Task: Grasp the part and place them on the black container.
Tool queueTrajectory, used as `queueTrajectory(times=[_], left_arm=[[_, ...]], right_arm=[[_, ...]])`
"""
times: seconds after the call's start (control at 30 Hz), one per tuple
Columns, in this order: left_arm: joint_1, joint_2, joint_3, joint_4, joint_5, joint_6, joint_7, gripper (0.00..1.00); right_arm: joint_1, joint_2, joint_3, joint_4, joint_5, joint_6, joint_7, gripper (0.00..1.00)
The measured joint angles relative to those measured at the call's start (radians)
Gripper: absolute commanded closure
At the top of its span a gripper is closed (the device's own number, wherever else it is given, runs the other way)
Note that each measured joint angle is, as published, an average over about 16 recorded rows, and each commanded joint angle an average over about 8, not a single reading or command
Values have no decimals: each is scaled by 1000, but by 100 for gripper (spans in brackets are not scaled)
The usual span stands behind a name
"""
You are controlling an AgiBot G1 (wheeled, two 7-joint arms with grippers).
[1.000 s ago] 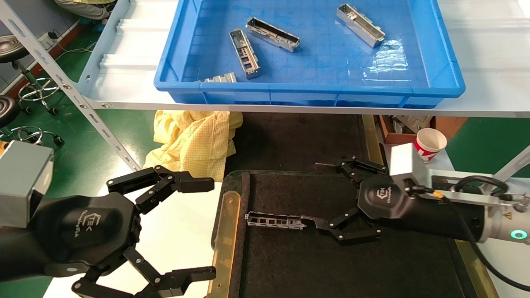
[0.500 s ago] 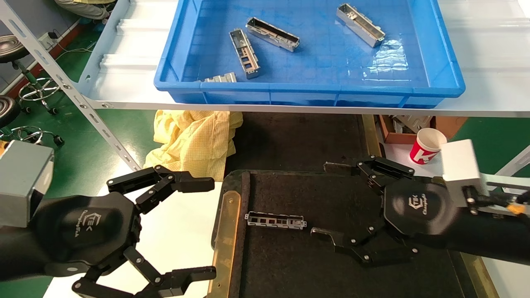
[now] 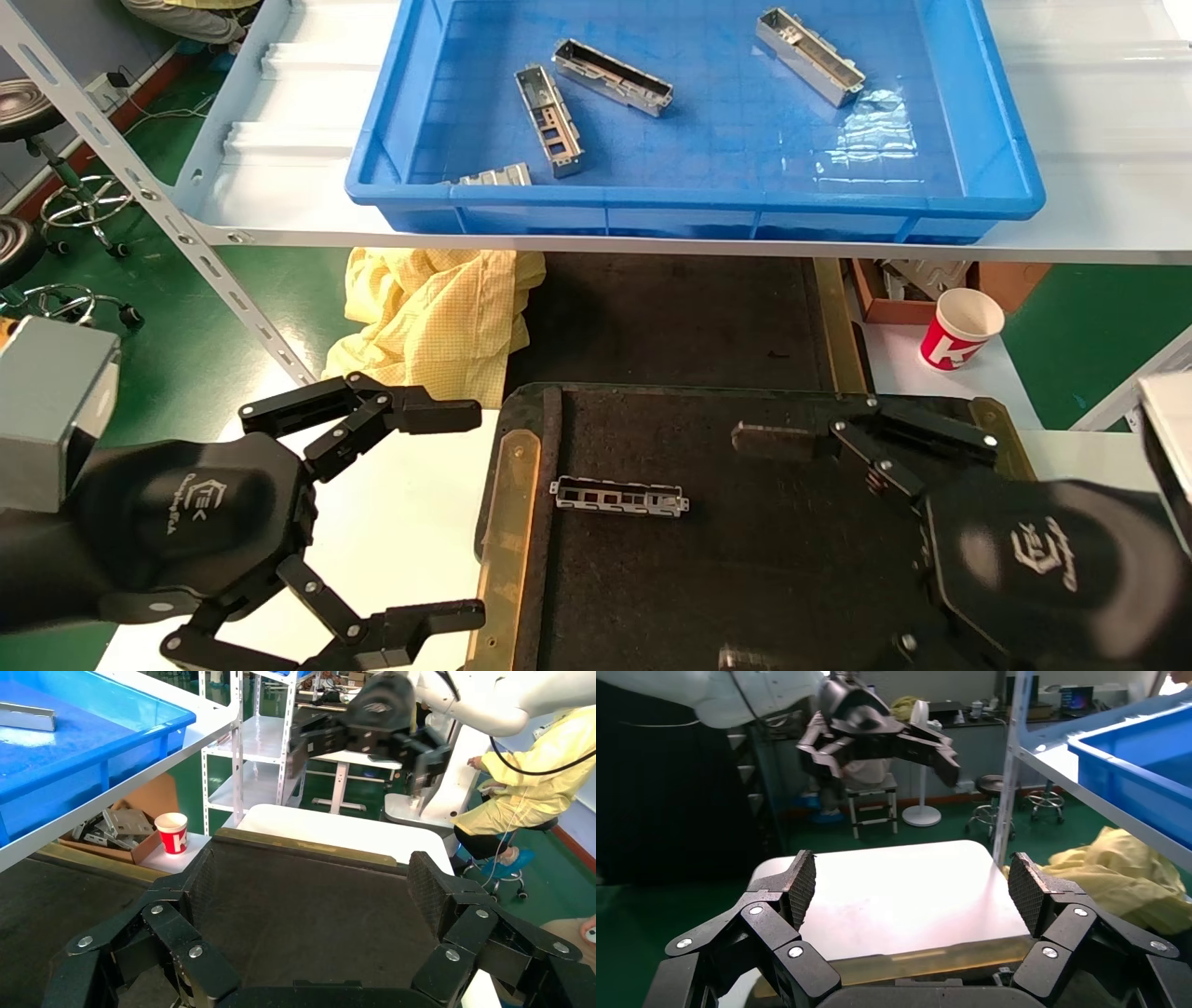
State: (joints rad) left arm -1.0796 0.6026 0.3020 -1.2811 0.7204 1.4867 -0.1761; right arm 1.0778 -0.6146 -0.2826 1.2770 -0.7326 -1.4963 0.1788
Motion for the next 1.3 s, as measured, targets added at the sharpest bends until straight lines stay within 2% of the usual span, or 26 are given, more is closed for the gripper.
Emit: queueTrajectory(times=[0.27, 1.3], left_arm=[[0, 0, 0, 0, 0, 0, 0, 0], [0, 0, 0, 0, 0, 0, 0, 0]], right_arm=[[-17, 16, 15, 37, 16, 0, 18, 0], [-3, 3, 3, 6, 3, 1, 8, 0]])
